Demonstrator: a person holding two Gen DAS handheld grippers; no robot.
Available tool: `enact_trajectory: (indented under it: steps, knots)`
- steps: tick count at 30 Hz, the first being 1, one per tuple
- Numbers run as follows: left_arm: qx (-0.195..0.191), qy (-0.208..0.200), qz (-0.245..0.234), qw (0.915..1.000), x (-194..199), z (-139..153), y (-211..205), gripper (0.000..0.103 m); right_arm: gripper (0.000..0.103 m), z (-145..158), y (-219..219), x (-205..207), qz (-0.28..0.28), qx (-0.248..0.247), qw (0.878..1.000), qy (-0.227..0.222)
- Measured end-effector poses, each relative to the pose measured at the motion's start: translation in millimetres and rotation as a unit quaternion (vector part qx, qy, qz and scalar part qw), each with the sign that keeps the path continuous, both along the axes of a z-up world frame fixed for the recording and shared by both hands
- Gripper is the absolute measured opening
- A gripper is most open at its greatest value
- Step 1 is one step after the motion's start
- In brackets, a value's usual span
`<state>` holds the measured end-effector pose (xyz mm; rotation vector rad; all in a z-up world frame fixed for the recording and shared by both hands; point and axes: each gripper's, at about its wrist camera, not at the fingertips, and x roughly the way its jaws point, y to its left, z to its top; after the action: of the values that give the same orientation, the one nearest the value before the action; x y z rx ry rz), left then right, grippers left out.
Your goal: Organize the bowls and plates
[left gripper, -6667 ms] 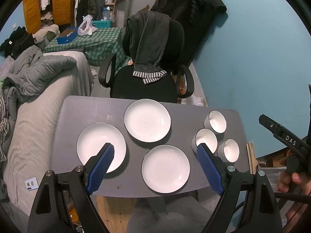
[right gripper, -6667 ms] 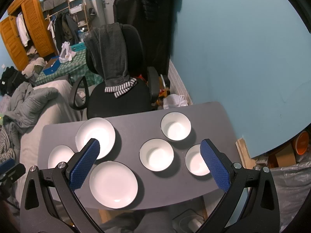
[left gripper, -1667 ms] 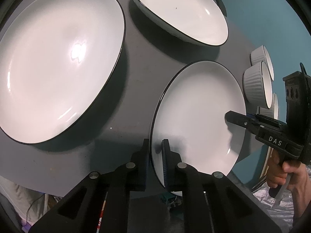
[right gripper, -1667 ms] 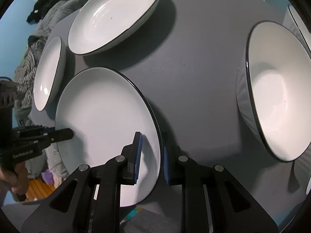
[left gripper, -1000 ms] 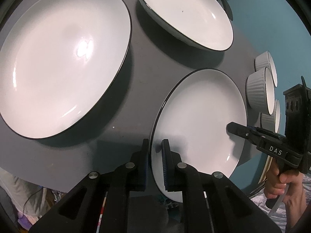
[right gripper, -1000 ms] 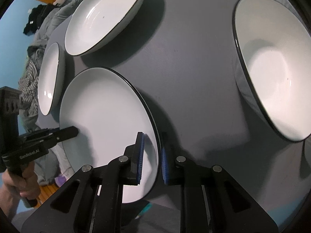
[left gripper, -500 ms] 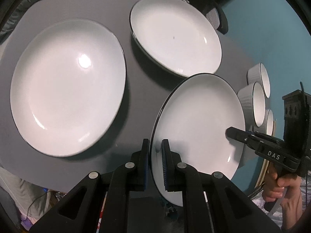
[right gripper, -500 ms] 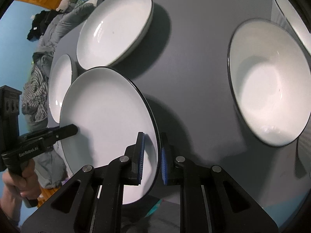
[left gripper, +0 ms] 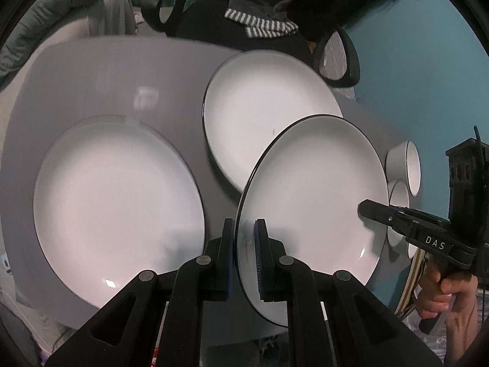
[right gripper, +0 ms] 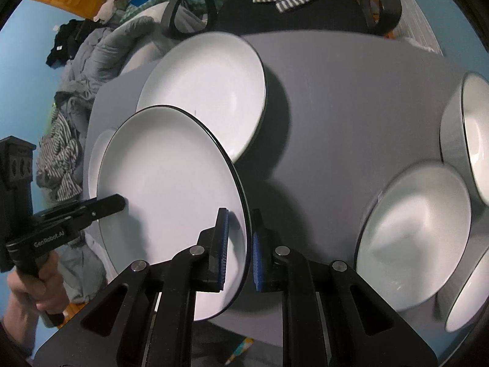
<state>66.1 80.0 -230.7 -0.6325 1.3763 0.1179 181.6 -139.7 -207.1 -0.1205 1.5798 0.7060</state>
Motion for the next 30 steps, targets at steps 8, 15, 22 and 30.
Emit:
enact_trajectory:
  steps: [8, 15, 22, 30]
  knots:
    - [0.009, 0.002, 0.001, 1.0000, 33.7, -4.6, 20.0, 0.012, 0.014, -0.7, 31.7, 31.5, -0.006, 0.001, 1.000, -0.003]
    - [0.016, 0.015, 0.006, 0.9997, 59.5, -16.0, 32.4, 0.014, 0.014, -7.8, 43.8, 57.9, 0.000, -0.005, 1.000, 0.005]
    - [0.023, 0.030, 0.009, 0.9992, 68.5, -21.7, 40.9, 0.014, 0.014, -16.6, 51.6, 74.8, 0.009, -0.012, 1.000, 0.019]
    - [0.035, 0.042, 0.009, 0.9985, 73.1, -24.0, 41.3, 0.014, 0.015, -22.1, 59.0, 83.2, 0.013, -0.026, 0.999, 0.026]
